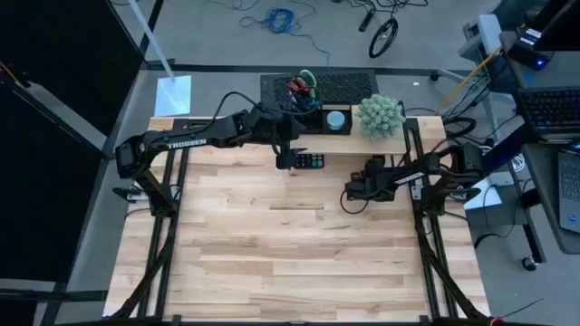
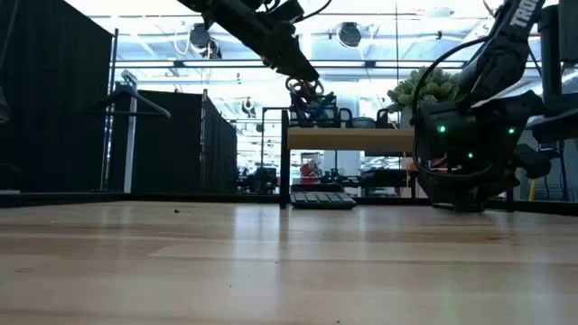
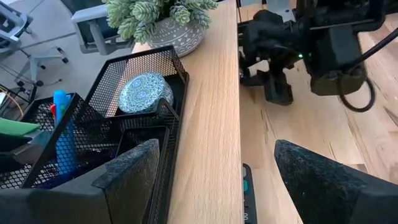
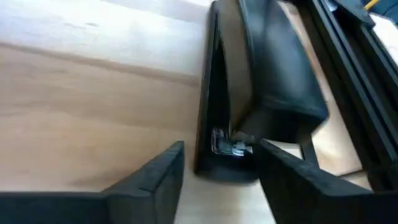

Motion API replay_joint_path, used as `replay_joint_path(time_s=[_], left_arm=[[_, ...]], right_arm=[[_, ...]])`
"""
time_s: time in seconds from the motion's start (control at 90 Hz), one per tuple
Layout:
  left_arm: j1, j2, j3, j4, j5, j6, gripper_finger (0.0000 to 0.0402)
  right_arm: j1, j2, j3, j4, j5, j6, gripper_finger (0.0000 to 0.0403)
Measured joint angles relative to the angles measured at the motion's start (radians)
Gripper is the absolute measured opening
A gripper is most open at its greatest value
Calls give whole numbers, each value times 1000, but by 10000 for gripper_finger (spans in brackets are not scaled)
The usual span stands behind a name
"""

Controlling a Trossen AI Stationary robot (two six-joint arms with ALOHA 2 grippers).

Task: Pick and place office supplies into organizer
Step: Put the black stapler under the wooden shelf

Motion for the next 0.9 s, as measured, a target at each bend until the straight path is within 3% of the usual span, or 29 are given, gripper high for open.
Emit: replay_joint_path(time_s=[0.222,0.589,0.778,0.9], left_arm=[[0,0,0,0,0,0,309],[0,0,0,-12,-4,0,309],[0,0,0,-25,-4,0,309],[0,0,0,-26,-9,0,309]], right_arm=[[44,-17,17,-46,-65,3,220],[181,-127,143,-361,-149,72,208],[303,-160,154,-401,-140,191,208],[385,-159,108,-294,-135,260,207]])
